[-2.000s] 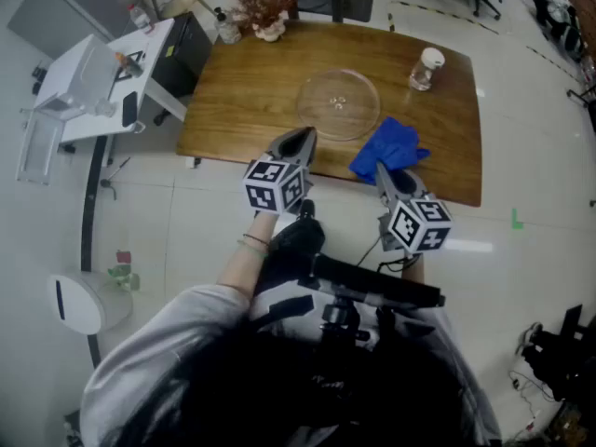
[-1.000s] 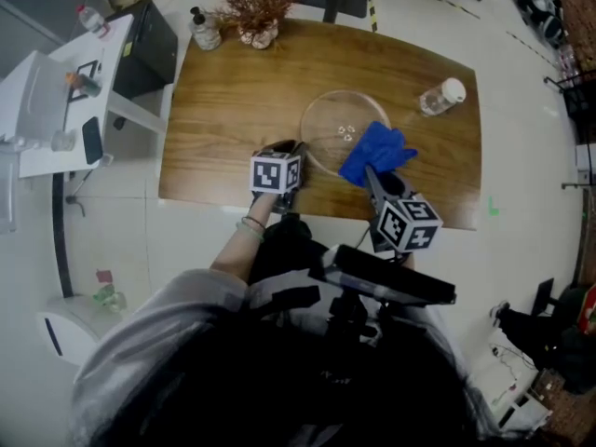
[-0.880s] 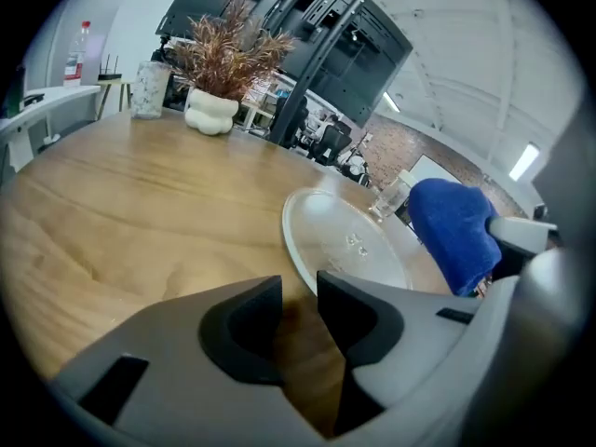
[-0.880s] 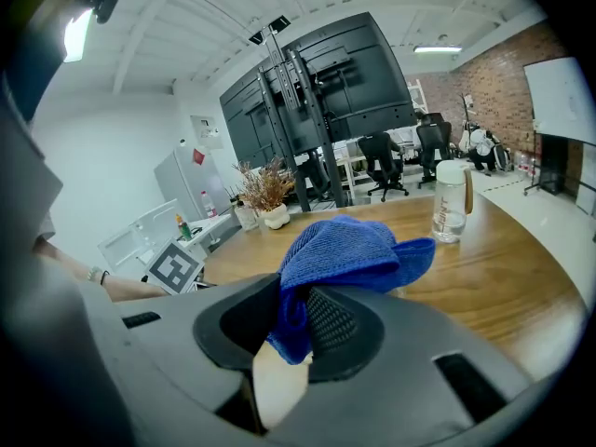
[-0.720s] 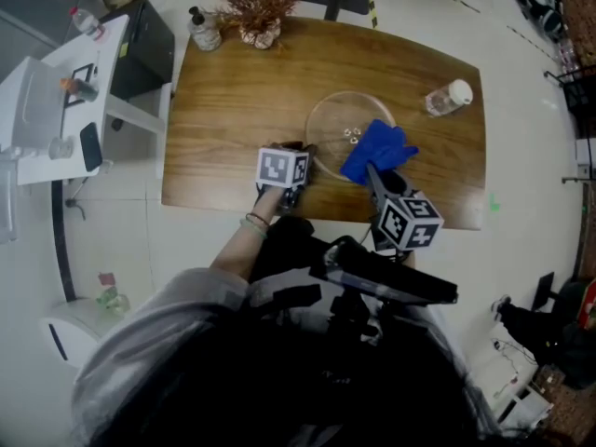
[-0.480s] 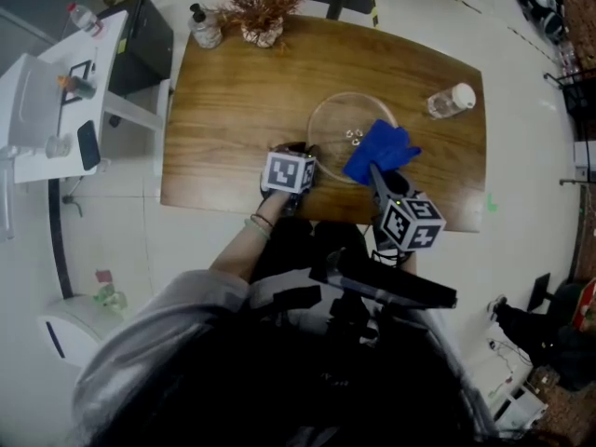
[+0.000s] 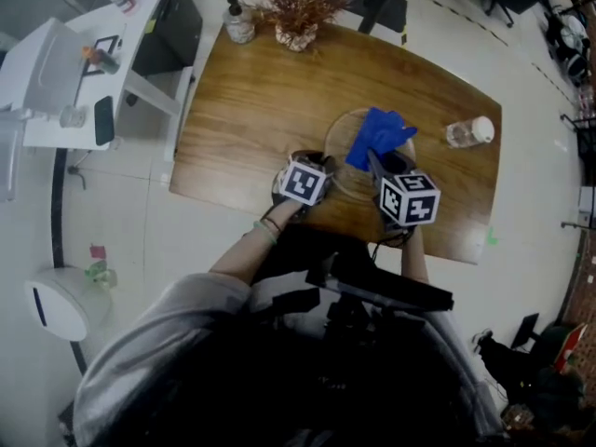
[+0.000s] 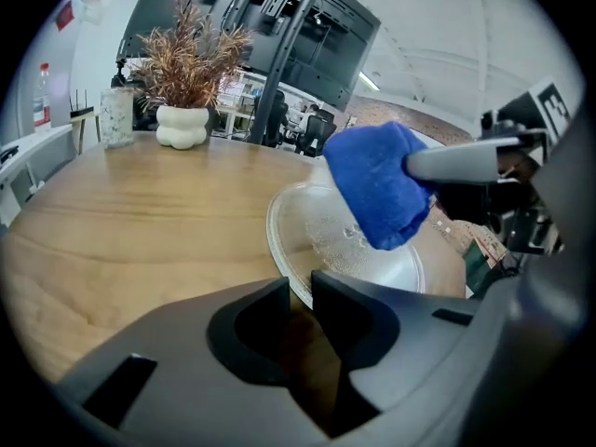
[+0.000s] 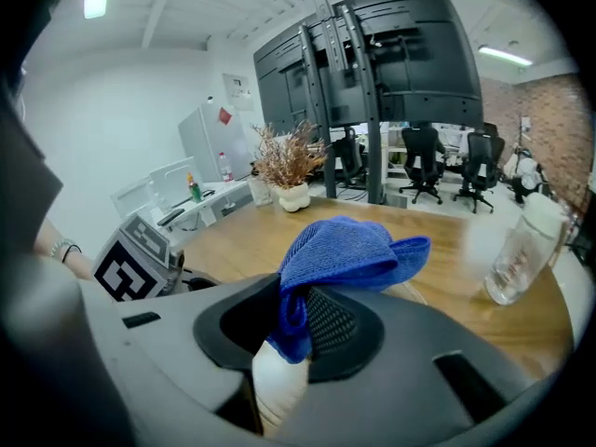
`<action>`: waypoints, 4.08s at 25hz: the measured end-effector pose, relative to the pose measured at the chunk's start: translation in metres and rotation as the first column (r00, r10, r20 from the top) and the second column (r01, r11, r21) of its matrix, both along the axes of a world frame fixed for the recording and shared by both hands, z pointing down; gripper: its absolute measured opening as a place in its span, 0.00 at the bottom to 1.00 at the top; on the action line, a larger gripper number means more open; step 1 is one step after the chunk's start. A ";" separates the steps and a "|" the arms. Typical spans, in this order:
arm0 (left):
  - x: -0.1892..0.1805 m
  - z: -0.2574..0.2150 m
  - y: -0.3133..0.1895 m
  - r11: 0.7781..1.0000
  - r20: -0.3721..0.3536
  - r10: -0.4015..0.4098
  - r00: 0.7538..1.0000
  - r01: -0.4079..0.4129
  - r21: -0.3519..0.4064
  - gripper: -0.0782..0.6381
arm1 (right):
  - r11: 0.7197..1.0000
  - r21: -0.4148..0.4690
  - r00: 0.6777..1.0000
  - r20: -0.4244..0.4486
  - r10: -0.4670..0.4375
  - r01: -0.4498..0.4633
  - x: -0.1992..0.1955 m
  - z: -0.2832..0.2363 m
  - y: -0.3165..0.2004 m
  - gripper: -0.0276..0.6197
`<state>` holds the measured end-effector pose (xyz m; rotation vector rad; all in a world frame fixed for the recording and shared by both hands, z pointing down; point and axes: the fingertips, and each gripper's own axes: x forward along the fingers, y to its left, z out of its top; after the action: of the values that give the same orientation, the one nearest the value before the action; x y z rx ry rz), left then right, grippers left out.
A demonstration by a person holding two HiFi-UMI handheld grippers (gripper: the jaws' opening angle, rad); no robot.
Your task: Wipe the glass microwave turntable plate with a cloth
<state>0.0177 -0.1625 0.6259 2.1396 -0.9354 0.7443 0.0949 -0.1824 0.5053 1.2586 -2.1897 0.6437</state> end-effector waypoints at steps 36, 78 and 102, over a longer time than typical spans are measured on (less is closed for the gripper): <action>-0.006 -0.003 -0.003 0.999 -0.019 -0.033 0.999 0.033 -0.018 0.20 | 0.975 -0.163 0.982 0.088 0.164 -0.149 0.079 0.035 -0.037 0.17; -0.004 -0.005 -0.003 0.998 -0.046 -0.031 0.998 0.029 -0.050 0.20 | 0.973 -0.133 0.979 0.054 0.197 -0.189 0.088 0.033 0.001 0.14; -0.006 -0.004 -0.003 0.999 -0.030 -0.034 0.999 0.033 -0.033 0.20 | 0.970 -0.236 0.998 -0.002 0.065 -0.064 0.061 0.074 0.070 0.14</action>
<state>0.0117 -0.1653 0.6218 2.0961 -0.9349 0.7032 0.1557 -0.1120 0.5789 1.2066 -2.0132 0.9059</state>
